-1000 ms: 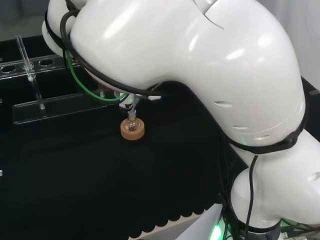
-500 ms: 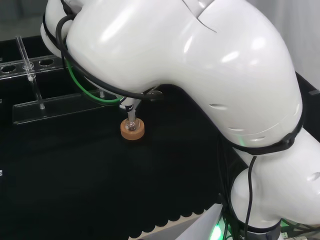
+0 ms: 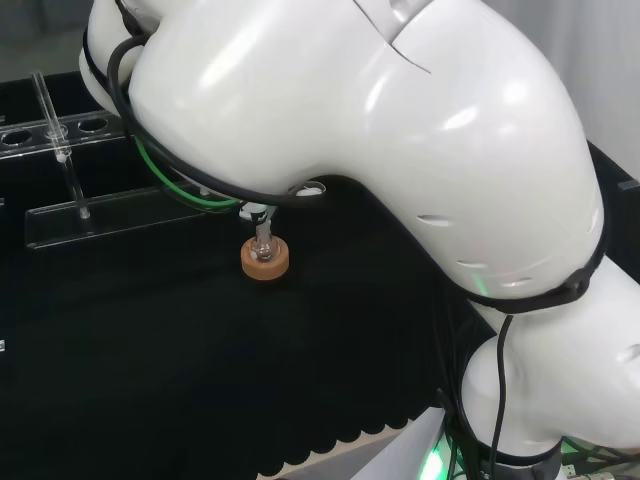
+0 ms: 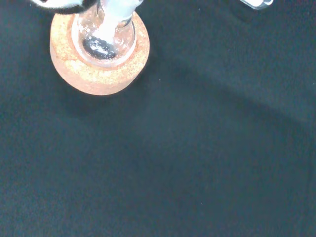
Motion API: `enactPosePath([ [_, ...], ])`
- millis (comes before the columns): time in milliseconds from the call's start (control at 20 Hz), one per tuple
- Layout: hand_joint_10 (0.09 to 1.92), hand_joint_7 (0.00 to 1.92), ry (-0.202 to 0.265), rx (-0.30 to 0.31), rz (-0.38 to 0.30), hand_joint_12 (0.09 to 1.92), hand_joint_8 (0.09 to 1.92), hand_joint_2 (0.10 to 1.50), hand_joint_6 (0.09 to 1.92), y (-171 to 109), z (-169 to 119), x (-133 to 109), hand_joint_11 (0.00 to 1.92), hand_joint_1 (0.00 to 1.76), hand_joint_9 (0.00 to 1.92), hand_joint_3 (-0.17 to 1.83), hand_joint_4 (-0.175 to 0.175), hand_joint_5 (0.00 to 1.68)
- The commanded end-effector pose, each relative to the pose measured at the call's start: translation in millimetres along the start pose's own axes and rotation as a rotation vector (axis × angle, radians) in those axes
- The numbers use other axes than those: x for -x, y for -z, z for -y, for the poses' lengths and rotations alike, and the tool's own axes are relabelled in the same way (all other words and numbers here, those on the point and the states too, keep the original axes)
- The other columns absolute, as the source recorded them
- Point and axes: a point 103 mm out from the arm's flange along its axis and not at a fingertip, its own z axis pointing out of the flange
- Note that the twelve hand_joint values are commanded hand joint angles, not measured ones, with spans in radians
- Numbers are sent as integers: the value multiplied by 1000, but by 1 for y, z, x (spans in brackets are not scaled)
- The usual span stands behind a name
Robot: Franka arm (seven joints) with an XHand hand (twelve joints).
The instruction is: Place the funnel on the round-bottom flask.
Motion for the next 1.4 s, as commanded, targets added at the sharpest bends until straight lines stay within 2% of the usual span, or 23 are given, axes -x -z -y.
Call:
enactPosePath([
  [50, 710, 91, -17, 90, -28, 1359, 713, 626, 87, 8, 16, 12, 236, 727, 389, 575, -68, 227],
  [450, 718, 79, -29, 156, -101, 1384, 709, 632, 87, 13, 36, 35, 176, 660, 340, 546, -65, 215],
  [800, 714, 170, -54, 278, -186, 1385, 722, 657, 87, 14, 54, 66, 231, 603, 409, 510, -68, 267],
  [1000, 701, 222, -60, 291, -256, 1381, 724, 672, 87, 10, 54, 86, 266, 598, 456, 494, -68, 309],
  [1400, 669, 250, -79, 297, -323, 1369, 718, 692, 87, 3, 35, 123, 281, 597, 489, 467, -70, 333],
])
